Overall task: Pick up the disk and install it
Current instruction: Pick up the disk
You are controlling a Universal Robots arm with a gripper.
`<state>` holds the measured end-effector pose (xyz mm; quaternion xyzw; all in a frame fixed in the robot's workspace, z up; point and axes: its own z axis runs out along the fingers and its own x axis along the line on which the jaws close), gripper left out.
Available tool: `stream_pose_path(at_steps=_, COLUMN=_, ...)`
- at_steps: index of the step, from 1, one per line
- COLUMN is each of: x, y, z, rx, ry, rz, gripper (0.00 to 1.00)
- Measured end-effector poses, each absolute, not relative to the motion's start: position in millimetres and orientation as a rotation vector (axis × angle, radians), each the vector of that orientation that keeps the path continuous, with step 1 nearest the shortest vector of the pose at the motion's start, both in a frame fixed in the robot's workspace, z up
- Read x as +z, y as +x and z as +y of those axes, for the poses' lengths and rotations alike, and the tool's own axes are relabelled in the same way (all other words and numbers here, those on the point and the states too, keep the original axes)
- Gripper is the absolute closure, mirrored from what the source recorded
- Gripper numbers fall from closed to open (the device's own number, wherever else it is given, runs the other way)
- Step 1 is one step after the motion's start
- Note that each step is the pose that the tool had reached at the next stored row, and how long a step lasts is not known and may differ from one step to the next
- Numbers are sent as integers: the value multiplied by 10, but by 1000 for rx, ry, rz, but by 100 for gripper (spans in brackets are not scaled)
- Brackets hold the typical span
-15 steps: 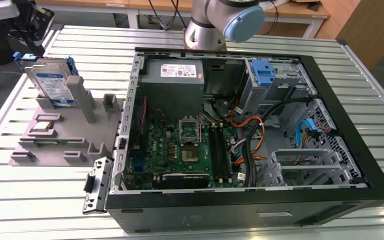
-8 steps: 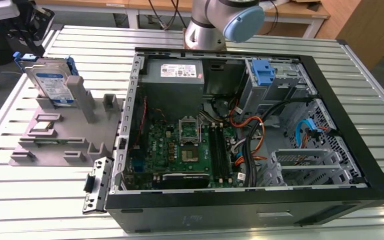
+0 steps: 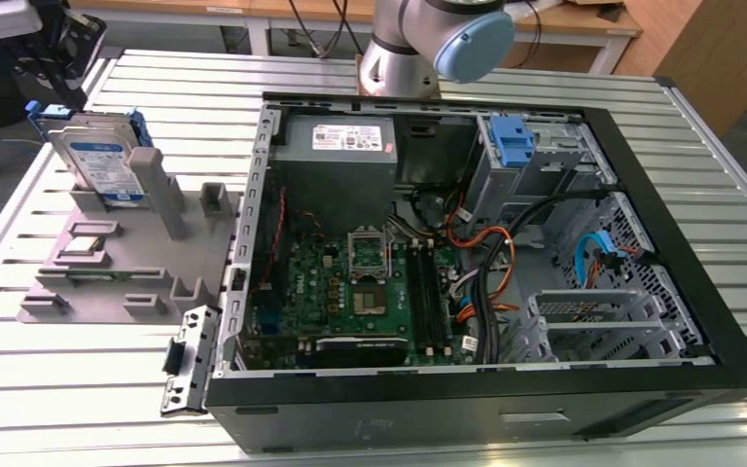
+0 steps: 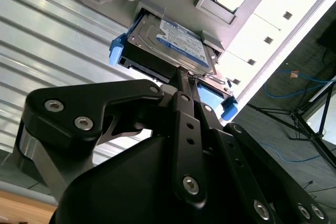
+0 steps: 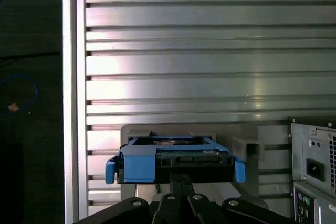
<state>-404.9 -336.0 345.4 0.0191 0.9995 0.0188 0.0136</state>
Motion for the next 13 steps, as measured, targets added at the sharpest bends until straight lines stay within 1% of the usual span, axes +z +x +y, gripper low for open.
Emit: stream_pose_path(at_steps=13, x=3453, y=-4049, z=-3360, rx=60, ry=-14, rz=3114, gripper=90)
